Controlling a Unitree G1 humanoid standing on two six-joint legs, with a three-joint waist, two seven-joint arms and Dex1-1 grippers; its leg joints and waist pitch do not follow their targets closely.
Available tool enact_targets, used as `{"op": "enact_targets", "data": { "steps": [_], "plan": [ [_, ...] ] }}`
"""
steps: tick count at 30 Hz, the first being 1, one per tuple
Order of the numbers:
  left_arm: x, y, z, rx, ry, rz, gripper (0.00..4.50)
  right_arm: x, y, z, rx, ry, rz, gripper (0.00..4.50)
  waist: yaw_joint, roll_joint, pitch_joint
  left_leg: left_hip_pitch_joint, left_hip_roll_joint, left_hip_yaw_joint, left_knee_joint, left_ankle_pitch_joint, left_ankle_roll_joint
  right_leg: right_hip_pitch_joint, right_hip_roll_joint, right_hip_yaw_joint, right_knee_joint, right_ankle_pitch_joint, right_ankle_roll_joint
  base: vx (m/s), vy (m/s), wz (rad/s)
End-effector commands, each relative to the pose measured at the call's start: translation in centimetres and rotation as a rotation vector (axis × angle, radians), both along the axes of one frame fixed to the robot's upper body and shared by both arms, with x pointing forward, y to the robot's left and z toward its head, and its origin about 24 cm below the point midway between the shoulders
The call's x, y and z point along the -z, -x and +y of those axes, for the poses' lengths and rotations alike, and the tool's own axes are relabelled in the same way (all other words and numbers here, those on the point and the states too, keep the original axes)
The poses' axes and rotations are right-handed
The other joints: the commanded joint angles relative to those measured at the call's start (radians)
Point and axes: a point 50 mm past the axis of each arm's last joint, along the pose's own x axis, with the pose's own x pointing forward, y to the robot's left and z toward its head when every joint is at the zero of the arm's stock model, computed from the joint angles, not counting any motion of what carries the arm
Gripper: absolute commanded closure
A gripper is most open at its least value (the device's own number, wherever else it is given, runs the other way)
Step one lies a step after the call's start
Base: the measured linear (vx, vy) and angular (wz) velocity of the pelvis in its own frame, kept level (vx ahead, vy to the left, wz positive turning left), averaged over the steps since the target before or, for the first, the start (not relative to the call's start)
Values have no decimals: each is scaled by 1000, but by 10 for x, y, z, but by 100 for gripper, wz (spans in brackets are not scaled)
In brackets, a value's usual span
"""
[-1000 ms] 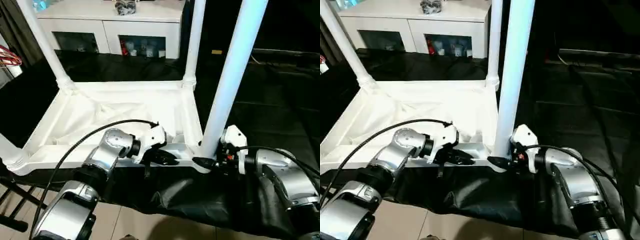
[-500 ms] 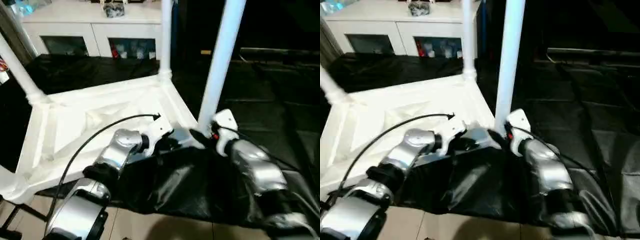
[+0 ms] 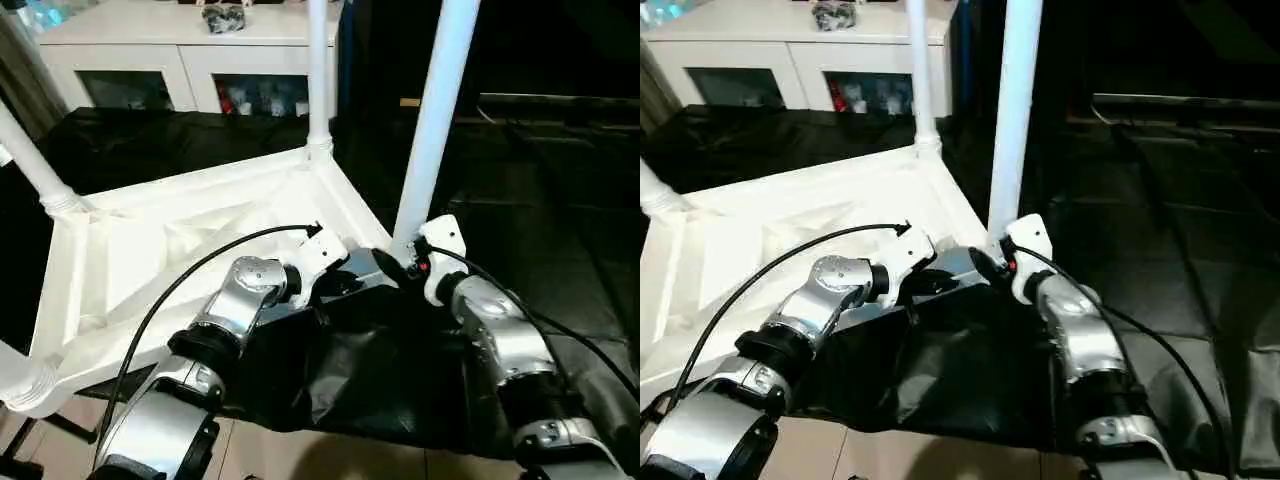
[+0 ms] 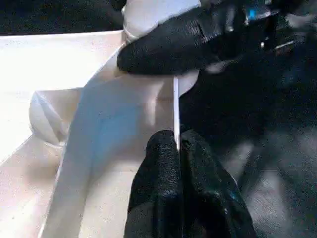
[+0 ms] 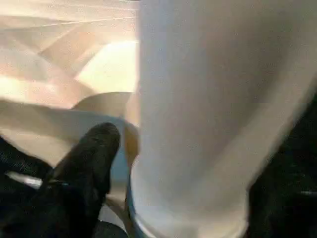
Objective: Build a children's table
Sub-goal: Rotate leg to tighten
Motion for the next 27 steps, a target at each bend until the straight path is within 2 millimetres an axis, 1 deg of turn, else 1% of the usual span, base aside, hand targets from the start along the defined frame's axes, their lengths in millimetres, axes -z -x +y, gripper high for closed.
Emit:
{"op": "enact_targets", "data": {
  "steps": [1, 2, 5, 6, 7, 8, 9, 10, 11, 12, 13, 14, 15, 16, 17, 20, 21, 22, 24, 25, 26, 27],
  "plan": [
    [-22, 8, -26, 183, 111, -73, 450, 4, 14, 30, -234, -11, 13, 68, 7, -17, -66, 3, 30, -6, -59, -208, 87, 58, -54, 39, -80, -173, -242, 0, 0, 0],
    [-22, 8, -25, 185, 110, -72, 450, 4, 14, 30, -242, -11, 12, 68, 8, -17, -66, 2, 31, -6, -59, -210, 89, 58, -54, 39, -79, -176, -242, 0, 0, 0],
    [-22, 8, -19, 209, 101, -69, 450, 1, 23, 25, -342, -13, -2, 68, 17, -15, -65, 4, 33, -6, -60, -225, 90, 56, -53, 39, -80, -195, -242, 0, 0, 0],
    [-22, 9, -17, 223, 101, -68, 450, -1, 26, 22, -377, -15, -8, 68, 19, -17, -64, 3, 33, -6, -60, -229, 88, 57, -53, 39, -81, -203, -238, 0, 0, 0],
    [-22, 9, -15, 231, 101, -67, 450, -2, 29, 21, -407, -17, -5, 68, 23, -17, -65, 6, 35, -7, -60, -232, 90, 57, -54, 40, -81, -206, -236, 0, 0, 0],
    [-22, 9, -14, 234, 101, -65, 450, -2, 30, 19, -429, -18, 3, 68, 22, -17, -64, 4, 34, -6, -60, -232, 91, 56, -53, 40, -81, -204, -238, 0, 0, 0],
    [-23, 9, -11, 241, 97, -59, 450, -2, 36, 16, -491, -24, 35, 68, 24, -17, -64, 5, 35, -6, -61, -233, 91, 56, -52, 39, -81, -208, -238, 0, 0, 0],
    [-23, 9, -9, 245, 95, -56, 450, -3, 39, 14, -516, -26, 49, 68, 28, -17, -65, 5, 36, -6, -59, -230, 96, 58, -51, 39, -79, -199, -240, 0, 0, 0],
    [-23, 9, -9, 245, 95, -56, 450, -3, 39, 14, -516, -26, 49, 68, 30, -17, -65, 5, 37, -6, -59, -230, 98, 57, -53, 40, -79, -196, -243, 0, 0, 0],
    [-23, 10, -5, 270, 91, -44, 450, -4, 45, 9, -573, -30, 80, 68, 29, -16, -65, 3, 36, -6, -60, -230, 96, 56, -53, 38, -79, -202, -244, 0, 0, 0],
    [-23, 11, -3, 280, 90, -37, 450, -4, 46, 7, -590, -32, 91, 83, 32, -19, -64, 4, 36, -6, -59, -235, 98, 57, -53, 38, -80, -215, -241, 0, 0, 0],
    [-23, 12, -1, 297, 88, -30, 450, -4, 49, 4, -613, -27, 105, 93, 33, -20, -64, 2, 37, -6, -60, -232, 99, 56, -54, 39, -80, -219, -240, 0, 0, 0],
    [-23, 12, -1, 299, 87, -29, 450, -4, 49, 4, -616, -26, 107, 102, 36, -18, -65, 4, 38, -7, -60, -230, 98, 56, -55, 39, -80, -221, -239, 0, 0, 0],
    [-23, 13, 1, 314, 83, -19, 450, -4, 52, 1, -642, -16, 123, 109, 37, -17, -64, 3, 39, -6, -60, -228, 97, 54, -55, 39, -80, -217, -241, 0, 0, 0],
    [-23, 13, 1, 314, 83, -19, 450, -4, 52, 1, -642, -16, 123, 117, 38, -18, -65, 4, 39, -7, -60, -226, 97, 55, -54, 39, -79, -215, -241, 0, 0, 0],
    [-22, 14, 2, 320, 79, -12, 450, -3, 55, 0, -658, -8, 136, 130, 42, -18, -64, 5, 39, -6, -60, -230, 91, 52, -55, 39, -80, -226, -239, 0, 0, 0],
    [-21, 15, 4, 328, 70, -4, 450, -2, 59, -2, -688, 5, 163, 141, 43, -20, -64, 4, 38, -7, -61, -233, 84, 53, -55, 39, -82, -239, -233, 0, 0, 0],
    [-20, 15, 5, 333, 64, 0, 450, -1, 62, -3, -714, 17, 187, 153, 46, -19, -64, 6, 39, -7, -61, -231, 86, 53, -54, 40, -81, -238, -232, 0, 0, 0],
    [-20, 15, 5, 335, 64, 1, 450, -1, 63, -2, -718, 21, 190, 164, 46, -18, -63, 5, 39, -7, -61, -239, 84, 51, -56, 40, -82, -249, -230, 0, 0, 0],
    [-20, 16, 5, 336, 65, 1, 450, 0, 63, -1, -720, 20, 192, 164, 46, -19, -63, 5, 39, -7, -62, -240, 80, 52, -56, 40, -83, -257, -227, 0, 0, 0],
    [-20, 16, 5, 336, 65, 1, 450, 0, 63, -1, -720, 20, 192, 173, 46, -19, -63, 5, 39, -7, -62, -240, 80, 52, -56, 40, -83, -257, -227, 0, 0, 0],
    [-20, 16, 4, 338, 67, 0, 450, -1, 64, 0, -724, 19, 195, 181, 45, -22, -63, 5, 38, -8, -62, -237, 78, 52, -55, 40, -83, -259, -223, 0, 0, 0]
  ]
}}
